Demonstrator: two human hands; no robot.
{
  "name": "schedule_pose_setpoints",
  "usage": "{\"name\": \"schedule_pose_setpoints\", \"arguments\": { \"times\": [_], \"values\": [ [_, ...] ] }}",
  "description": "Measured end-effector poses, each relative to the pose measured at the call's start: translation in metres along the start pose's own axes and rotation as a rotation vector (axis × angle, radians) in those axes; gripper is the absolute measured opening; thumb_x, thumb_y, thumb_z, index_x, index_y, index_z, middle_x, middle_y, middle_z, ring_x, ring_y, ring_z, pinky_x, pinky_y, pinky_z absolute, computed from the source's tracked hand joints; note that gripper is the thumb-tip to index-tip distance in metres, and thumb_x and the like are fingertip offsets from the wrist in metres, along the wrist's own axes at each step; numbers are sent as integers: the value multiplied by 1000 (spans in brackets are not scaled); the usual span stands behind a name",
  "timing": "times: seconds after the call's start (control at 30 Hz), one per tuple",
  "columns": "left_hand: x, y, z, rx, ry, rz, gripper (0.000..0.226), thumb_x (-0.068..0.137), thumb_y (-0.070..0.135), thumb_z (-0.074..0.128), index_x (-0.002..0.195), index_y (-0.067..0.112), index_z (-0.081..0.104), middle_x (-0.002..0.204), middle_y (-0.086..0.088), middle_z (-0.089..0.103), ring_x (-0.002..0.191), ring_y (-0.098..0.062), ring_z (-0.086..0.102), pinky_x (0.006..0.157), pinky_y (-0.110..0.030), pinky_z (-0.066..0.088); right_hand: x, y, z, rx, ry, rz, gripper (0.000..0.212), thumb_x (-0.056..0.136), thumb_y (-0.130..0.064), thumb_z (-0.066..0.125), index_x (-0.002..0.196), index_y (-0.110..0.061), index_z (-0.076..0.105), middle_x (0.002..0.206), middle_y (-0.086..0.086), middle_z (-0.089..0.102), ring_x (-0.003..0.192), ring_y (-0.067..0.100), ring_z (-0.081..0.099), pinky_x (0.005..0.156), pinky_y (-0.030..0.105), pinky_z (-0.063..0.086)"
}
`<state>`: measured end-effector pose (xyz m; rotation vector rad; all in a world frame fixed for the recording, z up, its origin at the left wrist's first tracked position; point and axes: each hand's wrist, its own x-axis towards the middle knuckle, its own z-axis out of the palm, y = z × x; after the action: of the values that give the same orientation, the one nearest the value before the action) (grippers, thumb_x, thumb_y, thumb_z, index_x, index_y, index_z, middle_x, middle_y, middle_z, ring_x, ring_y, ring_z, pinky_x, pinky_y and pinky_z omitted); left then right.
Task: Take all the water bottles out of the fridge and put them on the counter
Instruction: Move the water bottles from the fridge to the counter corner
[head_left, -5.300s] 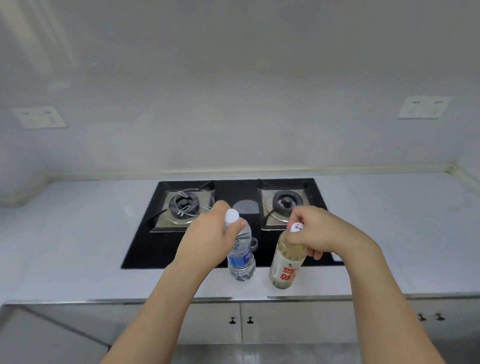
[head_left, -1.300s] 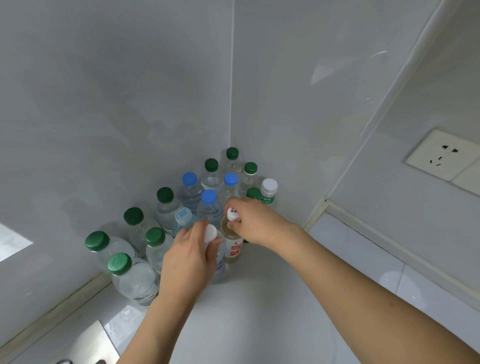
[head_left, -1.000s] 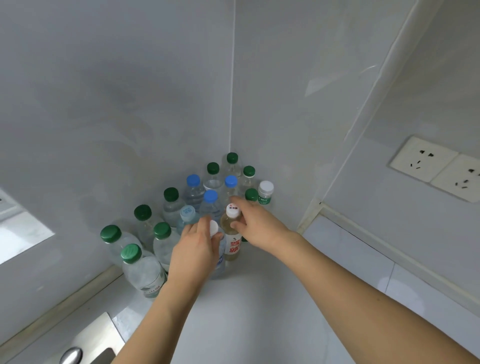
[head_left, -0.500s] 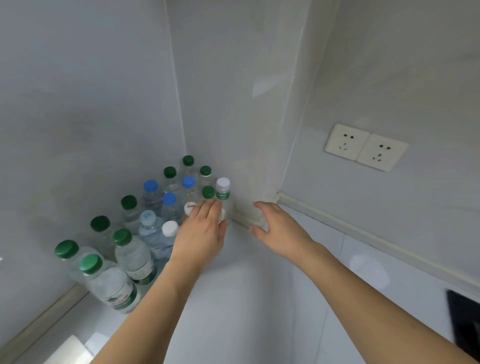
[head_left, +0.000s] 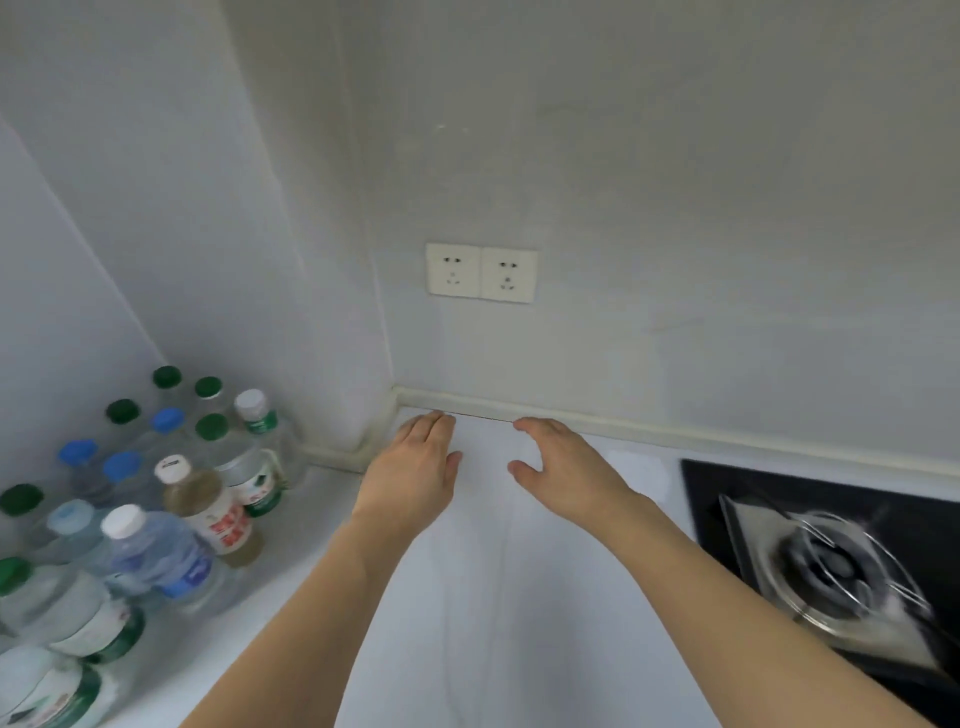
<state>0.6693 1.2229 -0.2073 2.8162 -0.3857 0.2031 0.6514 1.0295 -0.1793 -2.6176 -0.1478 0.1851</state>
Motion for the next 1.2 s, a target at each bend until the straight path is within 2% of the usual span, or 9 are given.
{"name": "schedule_pose_setpoints", "arguments": {
  "times": [0.27, 0.43, 0.73, 0.9, 1.07, 1.2],
  "values": [
    [0, 169, 20, -25, -25, 243, 46, 101, 32, 38, 145, 16, 34, 149, 4, 38, 138, -13, 30, 103, -29, 37, -108, 114, -67, 59, 154, 172, 54, 97, -31, 52, 147, -20, 35, 150, -2, 37, 133, 18, 39, 105, 26, 33],
    [-26, 299, 38, -56, -41, 441, 45, 101, 31, 39, 143, 17, 37, 147, 4, 41, 135, -14, 34, 102, -27, 36, -213, 196, -113, 81, 280, 324, 55, 95, -28, 53, 146, -20, 36, 148, 2, 40, 126, 19, 49, 106, 33, 39],
    [-99, 515, 70, -148, -97, 770, 45, 99, 31, 44, 142, 16, 39, 143, 0, 46, 130, -16, 40, 104, -31, 40, -416, 308, -169, 90, 499, 564, 57, 95, -32, 55, 147, -22, 34, 148, -2, 42, 126, 18, 49, 105, 35, 42],
    [-147, 630, 78, -199, -117, 986, 42, 98, 31, 46, 138, 18, 42, 142, 2, 46, 132, -15, 39, 102, -34, 43, -524, 350, -195, 85, 649, 732, 56, 94, -28, 55, 146, -21, 36, 146, 1, 44, 129, 18, 47, 106, 31, 37],
    [-188, 715, 83, -214, -127, 1185, 45, 100, 30, 43, 142, 15, 38, 146, 0, 43, 136, -16, 36, 106, -28, 34, -601, 379, -205, 117, 770, 860, 56, 96, -28, 51, 148, -20, 33, 149, 0, 40, 132, 17, 42, 105, 27, 34],
    [-213, 777, 96, -227, -166, 1297, 44, 99, 30, 44, 140, 14, 39, 144, -1, 44, 132, -19, 39, 103, -30, 37, -652, 406, -207, 122, 836, 968, 57, 95, -30, 52, 148, -21, 32, 150, -1, 39, 135, 15, 39, 108, 30, 34]
  ]
}}
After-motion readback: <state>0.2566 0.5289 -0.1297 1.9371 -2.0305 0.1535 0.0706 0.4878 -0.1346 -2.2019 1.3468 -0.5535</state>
